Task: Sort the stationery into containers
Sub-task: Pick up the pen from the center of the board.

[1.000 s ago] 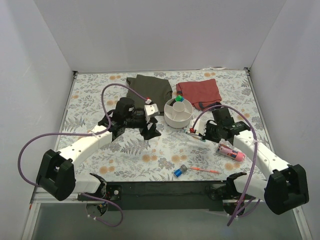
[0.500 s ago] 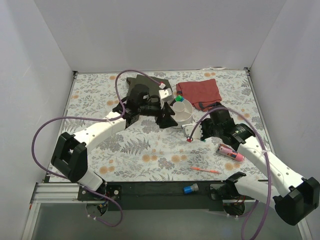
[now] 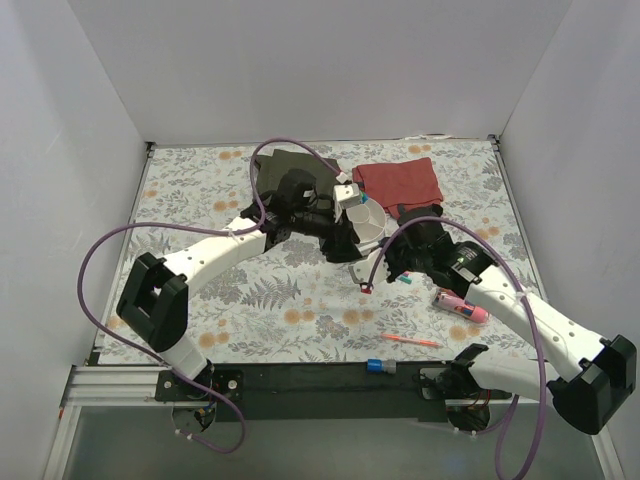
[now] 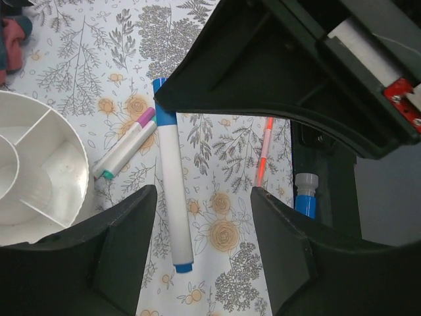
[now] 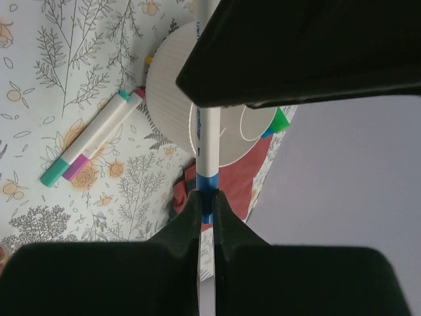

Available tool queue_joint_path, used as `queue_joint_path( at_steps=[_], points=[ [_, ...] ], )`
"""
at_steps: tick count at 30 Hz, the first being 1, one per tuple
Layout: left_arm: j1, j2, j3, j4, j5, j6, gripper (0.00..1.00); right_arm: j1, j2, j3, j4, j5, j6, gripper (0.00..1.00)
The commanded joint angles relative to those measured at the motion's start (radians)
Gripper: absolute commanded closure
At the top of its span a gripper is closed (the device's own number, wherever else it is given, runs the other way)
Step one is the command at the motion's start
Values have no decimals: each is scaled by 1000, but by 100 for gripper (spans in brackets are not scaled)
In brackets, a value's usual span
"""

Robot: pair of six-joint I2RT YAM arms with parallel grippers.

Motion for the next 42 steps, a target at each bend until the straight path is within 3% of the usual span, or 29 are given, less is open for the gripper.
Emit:
queue_joint_path(
  at_steps=[1, 9, 17, 27, 31, 36, 42],
  points=[
    [-16, 14, 45, -22, 29, 19, 42, 33, -23, 38, 60, -19, -24, 99],
    [-17, 68, 95, -27, 35, 22, 47, 55, -68, 20, 87, -38, -44, 99],
    [-19, 91, 119, -27, 76, 25, 78, 69, -92, -11, 89, -38, -53, 99],
    [-31, 111, 141, -36, 73, 22, 67, 83, -95, -40, 97, -19, -122, 99],
    [-34, 126, 165, -68, 69, 45, 69, 83, -111, -69, 101, -8, -165, 99],
    [-36, 159, 214, -143, 90, 71, 79, 83, -112, -71, 112, -18, -145, 99],
    [-43, 172, 216, -170, 89, 71, 74, 84, -111, -74, 146, -8, -148, 99]
  ],
)
